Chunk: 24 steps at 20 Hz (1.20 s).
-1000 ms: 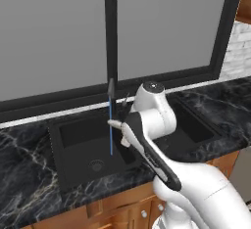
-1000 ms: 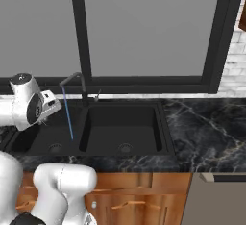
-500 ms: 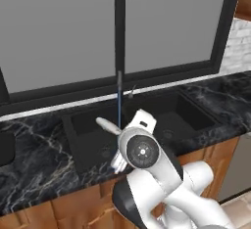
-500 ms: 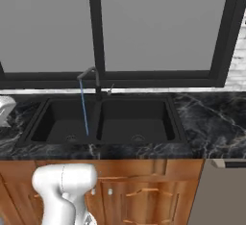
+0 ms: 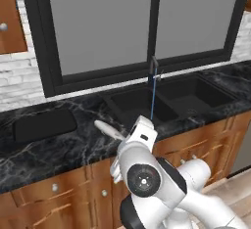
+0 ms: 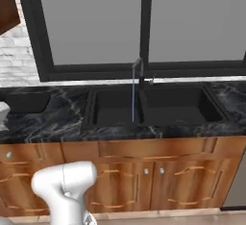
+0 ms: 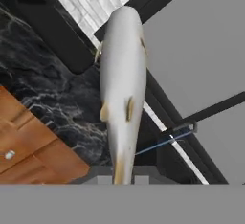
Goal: Take the fish out of the fridge, briefly rinse it in the sink, and place it on the tray next to the sink.
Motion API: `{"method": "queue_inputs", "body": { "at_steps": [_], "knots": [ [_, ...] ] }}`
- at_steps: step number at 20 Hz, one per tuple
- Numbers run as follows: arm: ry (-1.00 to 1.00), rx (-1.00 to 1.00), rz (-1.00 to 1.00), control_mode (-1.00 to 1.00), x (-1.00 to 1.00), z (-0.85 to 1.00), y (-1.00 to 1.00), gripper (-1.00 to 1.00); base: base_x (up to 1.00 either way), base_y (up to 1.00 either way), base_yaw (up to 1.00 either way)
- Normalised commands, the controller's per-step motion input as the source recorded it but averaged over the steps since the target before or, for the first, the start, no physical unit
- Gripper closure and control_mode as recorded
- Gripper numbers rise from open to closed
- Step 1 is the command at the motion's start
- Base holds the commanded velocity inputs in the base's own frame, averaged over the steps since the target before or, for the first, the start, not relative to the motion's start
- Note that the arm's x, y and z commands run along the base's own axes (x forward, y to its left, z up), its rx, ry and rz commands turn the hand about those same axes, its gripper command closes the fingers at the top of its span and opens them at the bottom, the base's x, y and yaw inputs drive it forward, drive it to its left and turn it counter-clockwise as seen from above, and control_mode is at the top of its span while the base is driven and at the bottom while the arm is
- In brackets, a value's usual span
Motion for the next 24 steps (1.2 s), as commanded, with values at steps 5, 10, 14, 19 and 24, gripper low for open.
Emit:
{"method": "queue_inputs", "body": {
  "at_steps": [5, 10, 14, 19, 24],
  "knots": [
    [0.00, 0.00, 0.00, 1.00, 0.00, 0.00, 0.00, 1.00, 0.04, 1.00, -0.18],
    [0.00, 0.00, 0.00, 1.00, 0.00, 0.00, 0.00, 1.00, 0.31, 0.94, -0.27],
    [0.00, 0.00, 0.00, 1.00, 0.00, 0.00, 0.00, 1.00, 0.82, 0.66, -0.25],
    [0.06, 0.13, 0.00, -1.00, 0.31, 0.00, -0.13, 1.00, 0.48, 0.14, -0.09],
    [0.32, 0.30, 0.00, -1.00, 0.99, 0.00, -0.49, 1.00, 0.00, 0.00, 0.00]
  ]
}}
